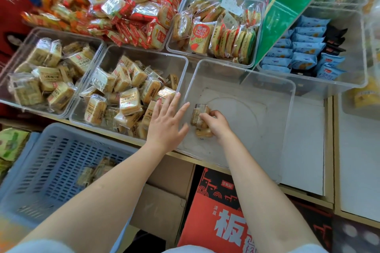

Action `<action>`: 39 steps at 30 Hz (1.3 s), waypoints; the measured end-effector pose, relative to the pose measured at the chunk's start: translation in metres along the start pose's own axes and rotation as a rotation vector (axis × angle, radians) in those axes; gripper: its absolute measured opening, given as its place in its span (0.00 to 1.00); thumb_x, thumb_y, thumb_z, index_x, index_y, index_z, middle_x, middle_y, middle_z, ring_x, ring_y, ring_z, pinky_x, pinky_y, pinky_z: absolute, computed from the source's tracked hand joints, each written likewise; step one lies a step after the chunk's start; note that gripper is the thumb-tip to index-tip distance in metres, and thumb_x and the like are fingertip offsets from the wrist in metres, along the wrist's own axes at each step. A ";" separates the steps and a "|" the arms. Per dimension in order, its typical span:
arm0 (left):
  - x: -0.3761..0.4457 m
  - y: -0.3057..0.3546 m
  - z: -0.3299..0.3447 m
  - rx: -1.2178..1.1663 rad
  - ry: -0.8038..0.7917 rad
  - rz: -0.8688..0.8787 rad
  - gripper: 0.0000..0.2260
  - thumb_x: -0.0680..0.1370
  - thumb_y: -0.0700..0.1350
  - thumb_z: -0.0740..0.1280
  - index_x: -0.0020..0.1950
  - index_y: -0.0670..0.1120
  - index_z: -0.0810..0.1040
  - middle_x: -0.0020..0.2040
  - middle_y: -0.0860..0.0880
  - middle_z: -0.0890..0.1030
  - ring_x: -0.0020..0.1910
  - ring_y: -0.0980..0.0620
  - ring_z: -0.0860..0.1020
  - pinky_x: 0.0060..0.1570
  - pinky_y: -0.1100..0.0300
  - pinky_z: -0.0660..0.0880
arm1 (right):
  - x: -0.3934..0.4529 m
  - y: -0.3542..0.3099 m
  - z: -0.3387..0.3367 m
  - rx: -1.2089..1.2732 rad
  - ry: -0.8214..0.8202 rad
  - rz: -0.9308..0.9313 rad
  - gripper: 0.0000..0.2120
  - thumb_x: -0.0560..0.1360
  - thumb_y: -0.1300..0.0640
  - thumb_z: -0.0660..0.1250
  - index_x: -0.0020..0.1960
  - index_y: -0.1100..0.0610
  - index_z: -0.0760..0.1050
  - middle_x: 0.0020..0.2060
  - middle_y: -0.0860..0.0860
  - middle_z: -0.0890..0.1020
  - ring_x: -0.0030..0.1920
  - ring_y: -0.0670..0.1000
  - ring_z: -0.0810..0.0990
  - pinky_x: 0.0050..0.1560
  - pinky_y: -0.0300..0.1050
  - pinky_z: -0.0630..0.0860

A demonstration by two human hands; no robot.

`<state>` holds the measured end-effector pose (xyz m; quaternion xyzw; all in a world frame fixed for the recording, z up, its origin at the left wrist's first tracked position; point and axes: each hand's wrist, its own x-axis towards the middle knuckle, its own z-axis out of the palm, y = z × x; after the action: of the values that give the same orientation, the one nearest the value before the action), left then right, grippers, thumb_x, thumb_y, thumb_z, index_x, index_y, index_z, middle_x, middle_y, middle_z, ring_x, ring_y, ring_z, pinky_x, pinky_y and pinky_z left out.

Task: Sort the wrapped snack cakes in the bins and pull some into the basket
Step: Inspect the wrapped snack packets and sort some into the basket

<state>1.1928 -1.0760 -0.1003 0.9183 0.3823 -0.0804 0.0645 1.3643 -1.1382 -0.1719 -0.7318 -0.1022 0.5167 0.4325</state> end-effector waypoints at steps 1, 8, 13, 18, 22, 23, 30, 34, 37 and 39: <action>-0.004 -0.003 -0.001 0.036 -0.021 -0.010 0.31 0.80 0.62 0.42 0.84 0.58 0.50 0.84 0.50 0.38 0.83 0.48 0.37 0.78 0.48 0.32 | -0.005 -0.001 0.000 0.026 0.010 -0.002 0.12 0.74 0.50 0.73 0.53 0.53 0.76 0.52 0.55 0.84 0.48 0.54 0.82 0.47 0.49 0.78; -0.048 -0.008 -0.031 -0.351 0.074 -0.036 0.28 0.83 0.63 0.50 0.80 0.52 0.65 0.85 0.49 0.49 0.83 0.52 0.40 0.79 0.53 0.37 | -0.091 -0.023 0.001 0.179 -0.028 -0.133 0.16 0.73 0.48 0.71 0.56 0.55 0.76 0.53 0.58 0.84 0.52 0.59 0.83 0.56 0.58 0.80; -0.103 -0.001 -0.067 -1.302 -0.132 -0.281 0.26 0.82 0.62 0.62 0.74 0.49 0.73 0.67 0.51 0.79 0.65 0.52 0.77 0.66 0.50 0.74 | -0.184 -0.040 0.030 0.263 -0.174 -0.211 0.21 0.75 0.48 0.68 0.61 0.60 0.74 0.48 0.57 0.82 0.47 0.56 0.82 0.48 0.55 0.81; -0.166 -0.041 -0.079 -2.011 -0.378 -0.430 0.26 0.81 0.64 0.58 0.68 0.48 0.79 0.61 0.40 0.84 0.60 0.40 0.83 0.59 0.42 0.79 | -0.252 -0.041 0.082 0.286 -0.307 -0.222 0.22 0.79 0.52 0.65 0.67 0.66 0.70 0.56 0.65 0.82 0.54 0.58 0.83 0.57 0.56 0.79; -0.206 -0.083 -0.078 -2.011 -0.317 -0.419 0.17 0.82 0.54 0.63 0.65 0.47 0.79 0.54 0.44 0.86 0.49 0.48 0.86 0.44 0.51 0.83 | -0.283 -0.036 0.119 0.238 -0.297 -0.252 0.19 0.75 0.51 0.67 0.61 0.63 0.72 0.51 0.58 0.83 0.51 0.56 0.83 0.55 0.56 0.79; -0.213 -0.094 -0.078 -2.004 -0.290 -0.441 0.16 0.83 0.52 0.64 0.66 0.46 0.78 0.53 0.44 0.86 0.46 0.48 0.85 0.41 0.53 0.83 | -0.289 -0.034 0.128 0.227 -0.281 -0.253 0.18 0.75 0.52 0.68 0.59 0.62 0.73 0.50 0.57 0.84 0.50 0.55 0.83 0.53 0.55 0.80; -0.259 -0.160 -0.082 -1.910 -0.168 -0.409 0.11 0.83 0.47 0.66 0.64 0.45 0.78 0.55 0.42 0.86 0.49 0.46 0.86 0.45 0.54 0.83 | -0.319 -0.019 0.184 0.179 -0.208 -0.231 0.12 0.83 0.59 0.63 0.63 0.65 0.71 0.49 0.59 0.84 0.46 0.56 0.84 0.46 0.54 0.81; -0.280 -0.186 -0.088 -1.983 -0.190 -0.312 0.12 0.83 0.43 0.65 0.67 0.44 0.76 0.59 0.40 0.85 0.54 0.43 0.85 0.46 0.53 0.83 | -0.329 -0.015 0.206 0.136 -0.196 -0.253 0.12 0.83 0.59 0.62 0.65 0.62 0.72 0.55 0.61 0.84 0.53 0.60 0.85 0.56 0.63 0.80; -0.288 -0.199 -0.092 -1.981 -0.168 -0.272 0.12 0.82 0.41 0.67 0.66 0.45 0.74 0.59 0.40 0.84 0.55 0.42 0.85 0.49 0.49 0.83 | -0.339 -0.016 0.218 -0.029 -0.216 -0.290 0.11 0.83 0.57 0.64 0.65 0.56 0.74 0.56 0.55 0.85 0.56 0.55 0.85 0.61 0.58 0.80; -0.291 -0.203 -0.092 -1.965 -0.157 -0.279 0.13 0.80 0.42 0.69 0.65 0.48 0.74 0.59 0.39 0.83 0.56 0.40 0.84 0.54 0.41 0.82 | -0.346 -0.016 0.225 -0.169 -0.211 -0.322 0.12 0.81 0.55 0.67 0.64 0.50 0.76 0.56 0.48 0.86 0.56 0.48 0.84 0.62 0.51 0.79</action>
<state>0.8548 -1.1192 0.0352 0.3958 0.3782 0.2044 0.8115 1.0247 -1.2161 0.0504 -0.6815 -0.3058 0.5043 0.4334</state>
